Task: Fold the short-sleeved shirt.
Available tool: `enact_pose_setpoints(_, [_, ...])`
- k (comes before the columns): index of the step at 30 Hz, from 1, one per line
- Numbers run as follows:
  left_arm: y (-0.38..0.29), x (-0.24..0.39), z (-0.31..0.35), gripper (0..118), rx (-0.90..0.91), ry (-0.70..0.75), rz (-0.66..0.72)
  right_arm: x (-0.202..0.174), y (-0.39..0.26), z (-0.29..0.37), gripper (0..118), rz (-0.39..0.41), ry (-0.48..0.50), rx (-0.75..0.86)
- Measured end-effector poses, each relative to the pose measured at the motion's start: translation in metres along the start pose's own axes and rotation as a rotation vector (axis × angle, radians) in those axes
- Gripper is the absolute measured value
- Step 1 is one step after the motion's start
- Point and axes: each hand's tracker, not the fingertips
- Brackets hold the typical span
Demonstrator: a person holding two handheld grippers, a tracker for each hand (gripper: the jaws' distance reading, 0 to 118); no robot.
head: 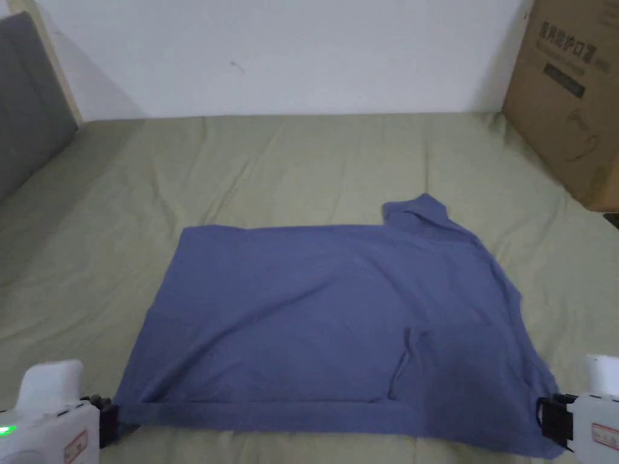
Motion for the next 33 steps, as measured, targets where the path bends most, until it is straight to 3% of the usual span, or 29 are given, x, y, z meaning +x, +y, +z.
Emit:
enact_pose_setpoints(5, [-0.016,-0.005,-0.005,0,-0.037,0.001,0.010,-0.002,-0.018,-0.008,0,-0.018,0.009,-0.042])
enact_pose_setpoints(6, [-0.015,-0.008,-0.006,11,-0.040,-0.005,0.017,0.005,-0.017,-0.018,0,-0.022,0.013,-0.060])
enact_pose_setpoints(8, [-0.011,-0.010,-0.009,76,-0.052,-0.014,0.021,0.007,-0.019,-0.021,0,-0.026,0.008,-0.070])
enact_pose_setpoints(9, [-0.009,-0.012,-0.017,99,-0.054,-0.012,0.022,0.008,-0.019,-0.022,0,-0.030,0.005,-0.073])
enact_pose_setpoints(10, [-0.006,-0.013,-0.023,108,-0.057,-0.006,0.022,0.011,-0.018,-0.025,0,-0.036,0.006,-0.082])
enact_pose_setpoints(13, [0.003,-0.021,-0.044,101,-0.081,0.003,0.052,0.017,-0.018,-0.028,0,-0.067,0.015,-0.097])
enact_pose_setpoints(14, [0.004,-0.022,-0.051,91,-0.101,0.002,0.076,0.019,-0.017,-0.030,0,-0.071,0.014,-0.103])
enact_pose_setpoints(15, [0.004,-0.024,-0.056,64,-0.104,-0.044,0.093,0.020,-0.018,-0.031,0,-0.074,0.009,-0.106])
enact_pose_setpoints(16, [0.002,-0.025,-0.059,9,-0.107,-0.060,0.110,0.021,-0.018,-0.033,0,-0.074,0.002,-0.112])
enact_pose_setpoints(17, [0.000,-0.027,-0.066,0,-0.129,-0.068,0.115,0.022,-0.019,-0.034,0,-0.074,-0.004,-0.118])
enact_pose_setpoints(25, [-0.003,-0.025,-0.053,0,-0.126,-0.057,0.102,0.034,-0.017,-0.029,3,-0.107,0.005,-0.107])
enact_pose_setpoints(26, [0.000,-0.024,-0.051,0,-0.128,-0.056,0.101,0.034,-0.016,-0.028,17,-0.116,0.003,-0.106])
enact_pose_setpoints(28, [0.001,-0.019,-0.048,0,-0.121,-0.053,0.097,0.036,-0.013,-0.030,68,-0.123,-0.004,-0.105])
enact_pose_setpoints(33, [0.004,-0.014,-0.046,0,-0.118,-0.056,0.070,0.039,0.000,-0.043,70,-0.068,-0.020,-0.108])
